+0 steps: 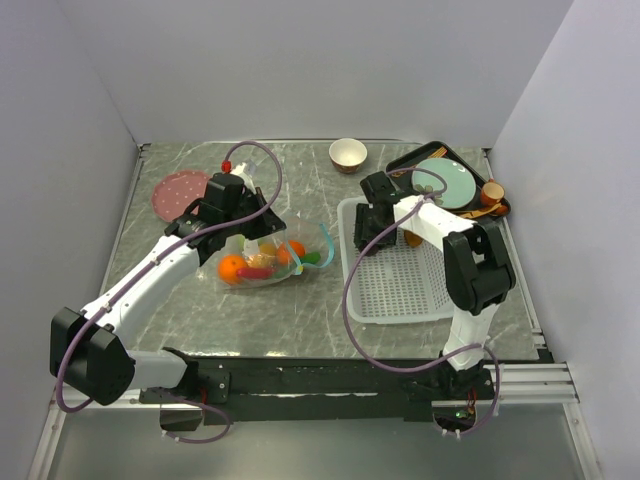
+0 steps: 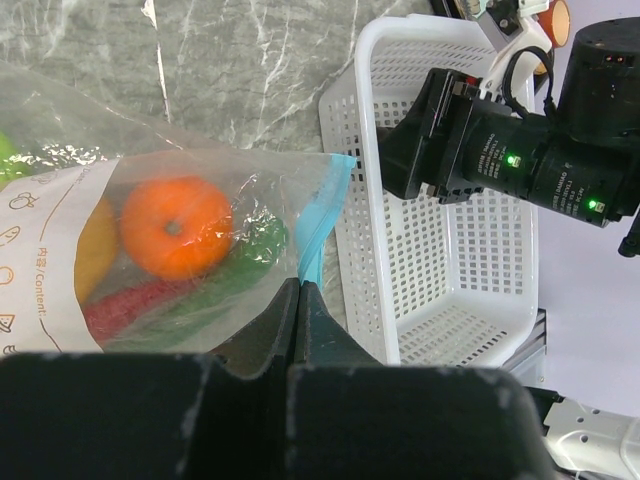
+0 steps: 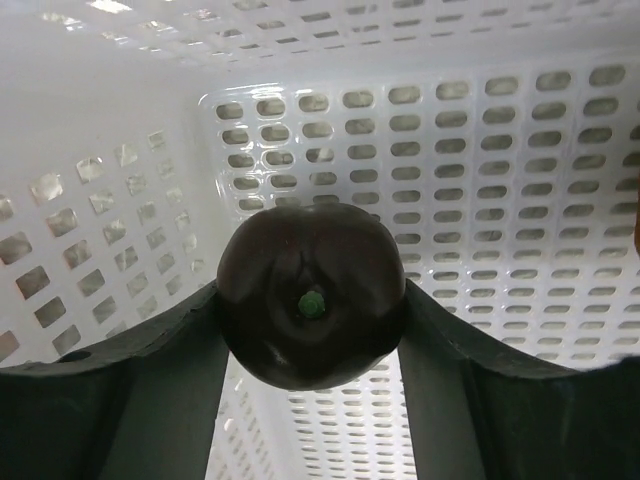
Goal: Place the food in the zip-top bag and seal the zipper
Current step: Pick up the fake fruit from the bin, then place the fake fruit in the zipper food storage bag, then pick up the fake vegetable from the bin, then place the fake vegetable in the zipper food storage bag.
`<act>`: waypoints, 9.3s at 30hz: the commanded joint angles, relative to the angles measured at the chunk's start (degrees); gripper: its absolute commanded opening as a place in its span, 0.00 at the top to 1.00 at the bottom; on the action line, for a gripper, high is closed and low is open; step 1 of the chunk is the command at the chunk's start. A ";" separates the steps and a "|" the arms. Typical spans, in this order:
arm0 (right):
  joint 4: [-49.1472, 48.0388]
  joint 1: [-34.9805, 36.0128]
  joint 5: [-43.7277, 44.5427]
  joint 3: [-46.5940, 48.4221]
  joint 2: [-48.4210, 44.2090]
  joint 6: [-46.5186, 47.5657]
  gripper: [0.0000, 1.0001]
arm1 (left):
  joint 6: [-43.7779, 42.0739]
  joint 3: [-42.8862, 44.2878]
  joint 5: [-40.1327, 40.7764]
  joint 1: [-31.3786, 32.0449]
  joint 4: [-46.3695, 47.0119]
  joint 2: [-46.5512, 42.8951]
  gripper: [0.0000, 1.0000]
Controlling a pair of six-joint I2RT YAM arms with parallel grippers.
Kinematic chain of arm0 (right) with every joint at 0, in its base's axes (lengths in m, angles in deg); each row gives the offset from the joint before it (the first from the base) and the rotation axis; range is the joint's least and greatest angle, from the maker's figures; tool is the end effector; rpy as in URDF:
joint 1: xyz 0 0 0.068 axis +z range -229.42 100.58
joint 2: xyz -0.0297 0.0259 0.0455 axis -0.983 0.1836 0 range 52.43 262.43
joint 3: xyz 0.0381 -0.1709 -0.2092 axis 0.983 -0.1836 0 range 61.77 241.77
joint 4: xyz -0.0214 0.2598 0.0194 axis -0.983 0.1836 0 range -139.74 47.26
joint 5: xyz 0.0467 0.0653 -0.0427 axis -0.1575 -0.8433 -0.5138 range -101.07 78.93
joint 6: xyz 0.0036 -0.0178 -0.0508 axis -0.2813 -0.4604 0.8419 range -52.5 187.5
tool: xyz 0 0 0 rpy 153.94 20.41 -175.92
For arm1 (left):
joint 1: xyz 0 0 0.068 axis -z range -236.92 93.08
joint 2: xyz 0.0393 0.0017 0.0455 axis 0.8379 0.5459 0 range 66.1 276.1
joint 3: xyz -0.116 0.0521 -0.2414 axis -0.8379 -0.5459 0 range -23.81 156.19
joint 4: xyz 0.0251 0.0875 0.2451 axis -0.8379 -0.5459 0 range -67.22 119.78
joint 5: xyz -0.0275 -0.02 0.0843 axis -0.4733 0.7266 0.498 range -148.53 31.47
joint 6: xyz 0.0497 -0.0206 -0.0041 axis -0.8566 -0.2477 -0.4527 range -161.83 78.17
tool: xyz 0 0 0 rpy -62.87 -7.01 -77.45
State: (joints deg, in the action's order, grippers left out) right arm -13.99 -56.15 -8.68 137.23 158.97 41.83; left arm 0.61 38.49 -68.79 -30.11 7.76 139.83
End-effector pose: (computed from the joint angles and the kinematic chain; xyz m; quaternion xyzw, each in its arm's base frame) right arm 0.3488 0.1483 0.1907 0.0247 0.9791 0.0646 0.1912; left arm 0.2551 -0.1360 0.3171 -0.0773 0.8748 -0.3328 0.3435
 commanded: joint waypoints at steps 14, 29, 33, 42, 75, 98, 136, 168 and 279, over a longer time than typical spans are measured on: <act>-10.07 2.13 -11.00 -7.88 -23.39 -8.34 0.69 | -1.57 1.86 -2.31 -0.18 0.93 0.62 0.99; -17.11 14.44 -16.36 -3.40 -15.94 -13.88 0.69 | -1.04 0.89 -2.39 -0.26 1.72 -0.35 0.99; -17.72 14.88 -17.94 -1.46 -11.80 -13.88 0.71 | -0.86 0.63 -2.39 -0.26 1.81 -0.87 0.99; -22.29 16.37 -25.41 1.09 -7.67 -14.58 0.59 | -0.33 0.01 -1.96 -0.18 2.95 -1.40 0.99; -2.01 6.01 17.98 -6.03 -26.39 -7.29 0.00 | -0.25 -0.08 1.82 -0.26 1.72 -2.10 0.99; -2.17 -7.09 24.06 -6.38 -13.82 -5.00 0.03 | 0.28 -0.08 1.56 -0.26 1.46 -1.84 0.99; -6.56 -11.49 16.50 -0.40 -2.75 -2.72 0.34 | -0.34 -0.08 2.79 -0.26 0.40 -2.19 0.99; -14.13 -11.49 -8.45 -16.05 -10.74 0.35 0.10 | -0.25 -0.60 2.26 -0.26 0.58 -2.10 0.99; -15.53 21.12 -17.86 9.27 -2.39 -14.23 0.22 | -1.83 1.95 0.50 -0.26 -0.30 -1.66 0.99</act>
State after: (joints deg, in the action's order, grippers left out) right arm -27.67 -35.91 -26.07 143.85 156.50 27.69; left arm -0.20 37.46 -68.62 -30.48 6.80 139.09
